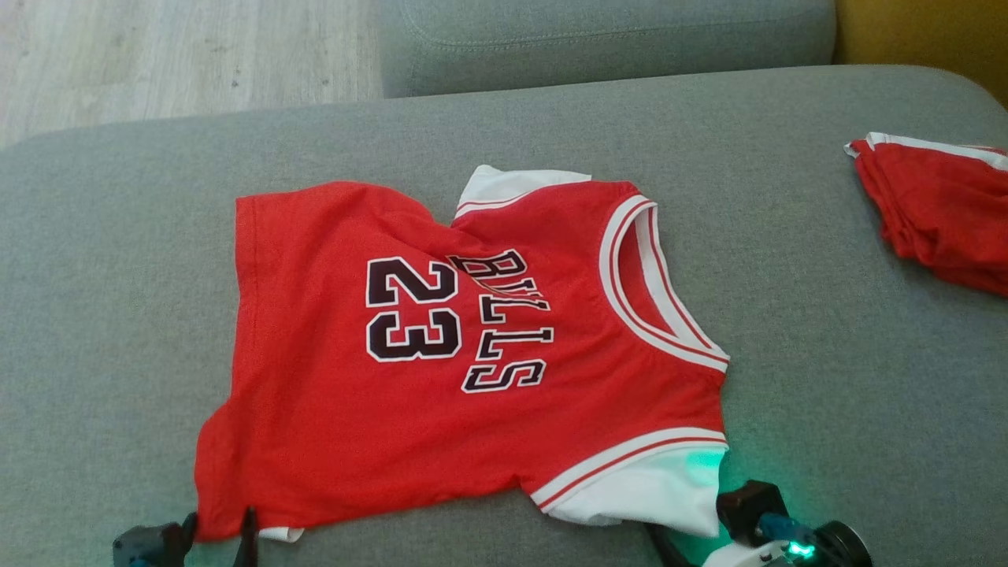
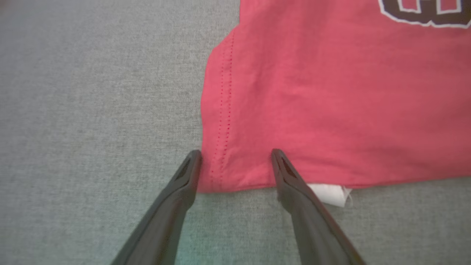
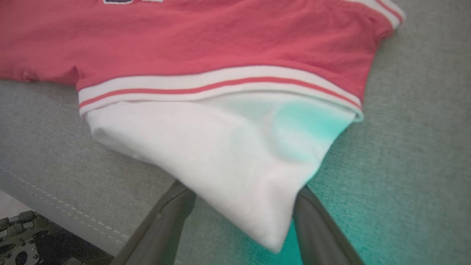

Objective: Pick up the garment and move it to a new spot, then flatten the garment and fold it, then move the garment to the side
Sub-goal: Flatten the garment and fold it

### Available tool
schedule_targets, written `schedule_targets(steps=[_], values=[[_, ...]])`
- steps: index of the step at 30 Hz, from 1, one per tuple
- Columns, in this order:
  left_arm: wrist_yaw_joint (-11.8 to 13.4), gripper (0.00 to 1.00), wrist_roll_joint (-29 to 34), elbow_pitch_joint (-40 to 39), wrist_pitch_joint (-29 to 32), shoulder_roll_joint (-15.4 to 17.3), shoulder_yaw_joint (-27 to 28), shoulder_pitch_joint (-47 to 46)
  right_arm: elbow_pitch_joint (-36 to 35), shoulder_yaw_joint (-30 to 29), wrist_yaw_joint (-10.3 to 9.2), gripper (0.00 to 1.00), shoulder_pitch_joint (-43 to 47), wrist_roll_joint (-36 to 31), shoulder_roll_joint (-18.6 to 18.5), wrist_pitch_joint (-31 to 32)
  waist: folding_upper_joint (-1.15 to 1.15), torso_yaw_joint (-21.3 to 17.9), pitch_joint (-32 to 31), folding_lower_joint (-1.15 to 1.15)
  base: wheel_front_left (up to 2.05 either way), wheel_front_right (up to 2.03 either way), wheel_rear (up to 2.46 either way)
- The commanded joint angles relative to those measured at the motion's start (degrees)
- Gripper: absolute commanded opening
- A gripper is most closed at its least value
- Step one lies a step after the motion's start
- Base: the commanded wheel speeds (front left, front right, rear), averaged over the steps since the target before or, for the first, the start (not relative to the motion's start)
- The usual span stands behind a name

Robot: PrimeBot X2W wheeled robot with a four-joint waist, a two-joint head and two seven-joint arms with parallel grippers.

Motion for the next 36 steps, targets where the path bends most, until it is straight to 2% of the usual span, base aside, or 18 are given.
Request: schedule_targets(steps=[1,8,9,10,11,12,13,15,16,20,26,30,36], values=[[0.01,1.0,-0.5,-0.99,-0.03,1.01,1.56,-2.52,-0.34,1.82,0.39,1.0,-2.11,-0.6,-0.04,-0.24,0.0,-0.11,0.22,0.0,0.0,0.0,0.0],[-0.68,1.0,-1.38,0.82,0.47,0.48,0.11,-3.43,1.45,2.64,0.39,1.0,-3.13,-0.23,0.3,-0.69,0.0,-0.43,0.67,0.0,0.0,0.0,0.0],[-0.71,0.96,-1.45,1.07,0.45,0.47,-0.02,-3.46,1.72,2.73,0.39,1.0,-3.22,-0.15,0.39,-0.79,0.0,-0.44,0.65,0.0,0.0,0.0,0.0],[-0.78,0.87,-1.58,1.35,0.44,0.47,-0.11,-3.42,2.04,2.82,0.39,1.0,-3.29,-0.04,0.47,-0.86,0.0,-0.43,0.63,0.0,0.0,0.0,0.0],[-0.91,0.64,-1.71,1.71,0.52,0.49,-0.3,-3.35,2.45,3.05,0.39,1.0,-3.35,0.09,0.51,-0.79,0.0,-0.42,0.57,0.0,0.0,0.0,0.0],[-1.06,0.48,-1.85,2.06,0.57,0.51,-0.51,-3.29,2.84,3.25,0.39,1.0,-3.42,0.22,0.53,-0.78,0.0,-0.41,0.5,0.0,0.0,0.0,0.0],[-1.27,0.39,-2.11,2.47,0.68,0.48,-0.76,-3.23,3.24,3.32,0.39,0.95,-3.47,0.56,0.6,-0.74,0.0,-0.4,0.42,0.0,0.0,0.0,0.0],[-1.66,0.19,-2.38,3.31,0.71,0.65,-1.32,-3.13,3.93,3.54,0.39,0.16,-3.67,1.53,0.82,-0.88,0.0,-0.41,0.22,0.0,0.0,0.0,0.0],[-1.76,0.0,-2.53,3.68,0.49,0.68,-1.43,-3.16,4.26,3.75,0.39,0.0,-3.78,2.09,0.92,-0.91,0.0,-0.39,0.1,0.0,0.0,0.0,0.0],[-2.35,0.0,-3.33,4.95,-0.34,0.83,-2.24,-3.19,4.96,4.68,0.39,0.0,-4.12,4.42,0.99,-0.93,0.0,-0.38,-0.46,0.0,0.0,0.0,0.0],[-2.97,0.0,-6.23,2.52,-2.41,0.93,-1.75,-2.85,0.53,3.07,0.39,0.0,-3.94,10.24,0.36,-2.01,0.0,-0.86,-1.58,0.0,0.0,0.0,0.0],[-3.24,0.0,-9.1,-4.14,-3.84,1.06,-0.47,-2.23,-6.92,0.63,0.39,0.0,-3.28,16.43,-0.21,-2.54,0.0,-1.44,-2.81,0.0,0.0,0.0,0.0],[-2.67,0.0,-12.81,-19.18,-2.24,0.69,1.72,-0.87,-21.63,-2.22,0.39,0.0,-2.21,27.57,-3.32,-0.88,0.0,-2.38,-5.22,0.0,0.0,0.0,0.0]])
